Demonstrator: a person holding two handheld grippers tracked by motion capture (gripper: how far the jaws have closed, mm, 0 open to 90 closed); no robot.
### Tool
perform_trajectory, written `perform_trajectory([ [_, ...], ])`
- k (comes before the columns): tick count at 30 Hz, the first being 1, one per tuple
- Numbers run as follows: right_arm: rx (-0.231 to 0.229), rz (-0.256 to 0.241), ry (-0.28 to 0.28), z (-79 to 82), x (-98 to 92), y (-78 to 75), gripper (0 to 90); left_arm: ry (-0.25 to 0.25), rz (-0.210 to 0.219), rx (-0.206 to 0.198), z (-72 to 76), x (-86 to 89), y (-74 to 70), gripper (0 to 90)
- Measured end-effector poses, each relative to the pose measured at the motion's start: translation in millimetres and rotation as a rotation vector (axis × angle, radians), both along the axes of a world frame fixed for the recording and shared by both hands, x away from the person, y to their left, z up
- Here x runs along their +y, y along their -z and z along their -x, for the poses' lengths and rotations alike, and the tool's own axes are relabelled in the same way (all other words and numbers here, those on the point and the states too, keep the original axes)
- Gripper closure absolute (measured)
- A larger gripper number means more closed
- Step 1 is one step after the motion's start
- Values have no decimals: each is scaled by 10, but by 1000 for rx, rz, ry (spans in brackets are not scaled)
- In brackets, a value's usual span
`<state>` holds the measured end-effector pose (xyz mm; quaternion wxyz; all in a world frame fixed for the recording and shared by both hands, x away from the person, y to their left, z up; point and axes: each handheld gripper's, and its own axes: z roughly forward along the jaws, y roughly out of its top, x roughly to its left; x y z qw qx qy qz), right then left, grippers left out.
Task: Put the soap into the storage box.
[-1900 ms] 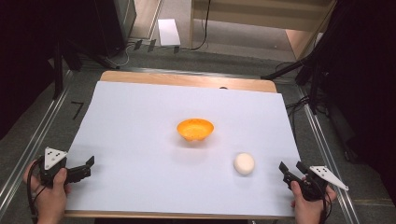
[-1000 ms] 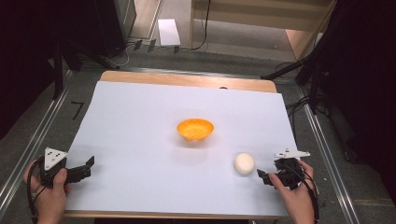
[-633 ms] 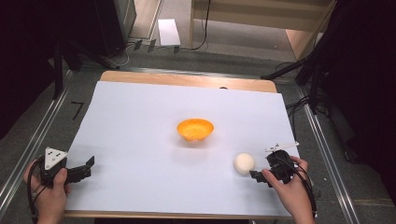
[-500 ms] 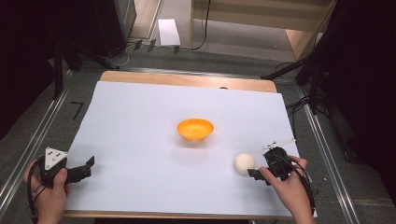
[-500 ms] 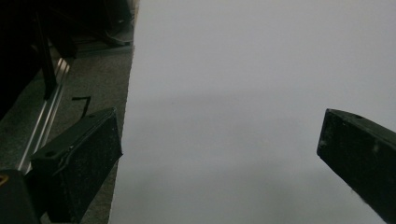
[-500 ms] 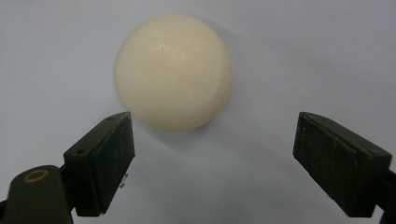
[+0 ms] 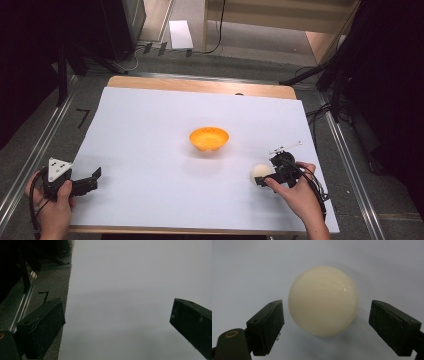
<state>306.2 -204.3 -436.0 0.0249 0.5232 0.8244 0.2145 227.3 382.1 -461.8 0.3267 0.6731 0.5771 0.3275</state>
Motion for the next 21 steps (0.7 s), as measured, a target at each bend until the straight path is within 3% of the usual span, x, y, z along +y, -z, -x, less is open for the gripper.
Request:
perform_trajectory([
  [8, 26, 32, 5, -72, 158, 82, 165, 0, 0, -3, 2, 0, 0, 3],
  [10, 20, 76, 13, -84, 193, 116, 226, 0, -3, -1, 3, -1, -1, 3],
  [21, 40, 68, 53, -106, 217, 141, 237, -3, -3, -4, 5, -3, 0, 3],
])
